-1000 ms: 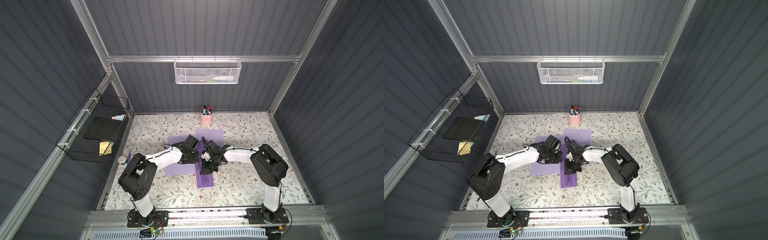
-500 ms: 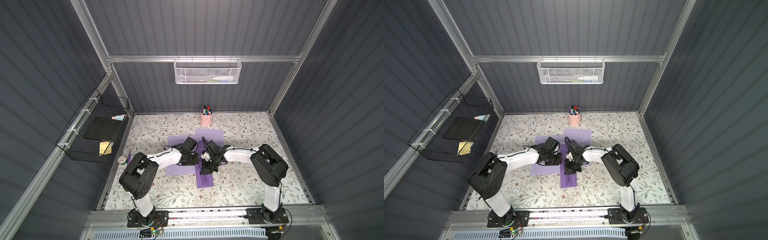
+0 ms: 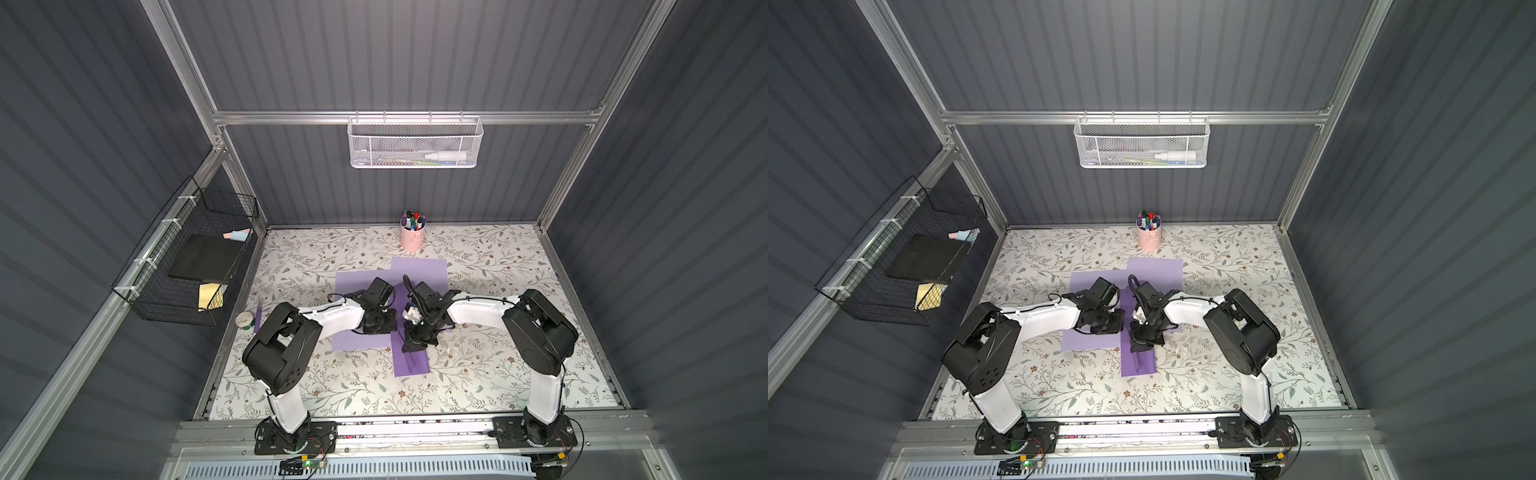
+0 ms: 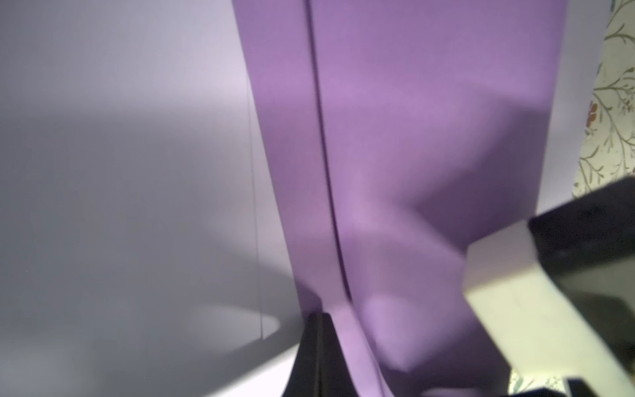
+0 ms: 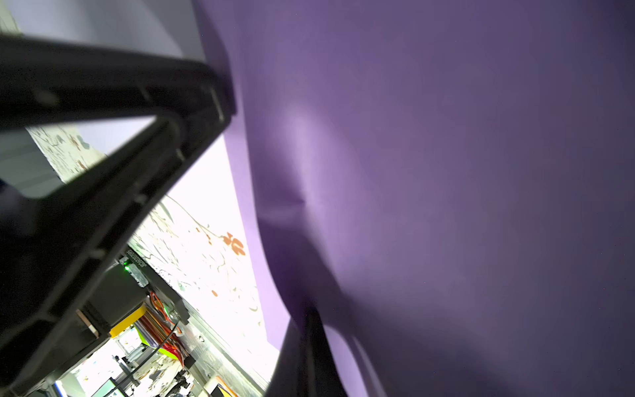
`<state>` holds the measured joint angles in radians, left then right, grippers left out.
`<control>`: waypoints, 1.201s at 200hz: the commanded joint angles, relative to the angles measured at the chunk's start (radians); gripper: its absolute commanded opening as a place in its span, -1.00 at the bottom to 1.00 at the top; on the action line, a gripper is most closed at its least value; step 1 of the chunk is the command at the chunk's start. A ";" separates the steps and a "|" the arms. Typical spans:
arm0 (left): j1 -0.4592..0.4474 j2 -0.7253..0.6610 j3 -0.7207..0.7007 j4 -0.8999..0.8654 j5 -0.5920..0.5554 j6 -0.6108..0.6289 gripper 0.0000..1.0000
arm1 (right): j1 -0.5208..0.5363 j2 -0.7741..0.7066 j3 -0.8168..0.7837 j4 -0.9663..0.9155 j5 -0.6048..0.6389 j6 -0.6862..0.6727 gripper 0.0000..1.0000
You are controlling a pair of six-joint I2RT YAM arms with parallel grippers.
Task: Fold the rectangular paper in half along the long edge
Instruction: Fold the paper.
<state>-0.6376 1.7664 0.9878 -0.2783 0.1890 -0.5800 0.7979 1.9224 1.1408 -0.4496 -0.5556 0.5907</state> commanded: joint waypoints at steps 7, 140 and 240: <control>0.003 0.030 -0.026 -0.014 -0.002 -0.006 -1.00 | 0.014 -0.028 0.031 -0.056 0.014 -0.018 -1.00; 0.003 0.034 -0.034 -0.011 -0.002 -0.006 -1.00 | 0.018 0.042 0.077 -0.033 -0.002 0.001 -1.00; 0.003 0.021 -0.035 -0.021 -0.013 -0.012 -1.00 | 0.020 0.083 0.074 -0.012 -0.025 0.011 -1.00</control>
<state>-0.6376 1.7664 0.9802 -0.2558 0.1925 -0.5804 0.8116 1.9793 1.2064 -0.4603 -0.5724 0.5934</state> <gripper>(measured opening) 0.054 0.046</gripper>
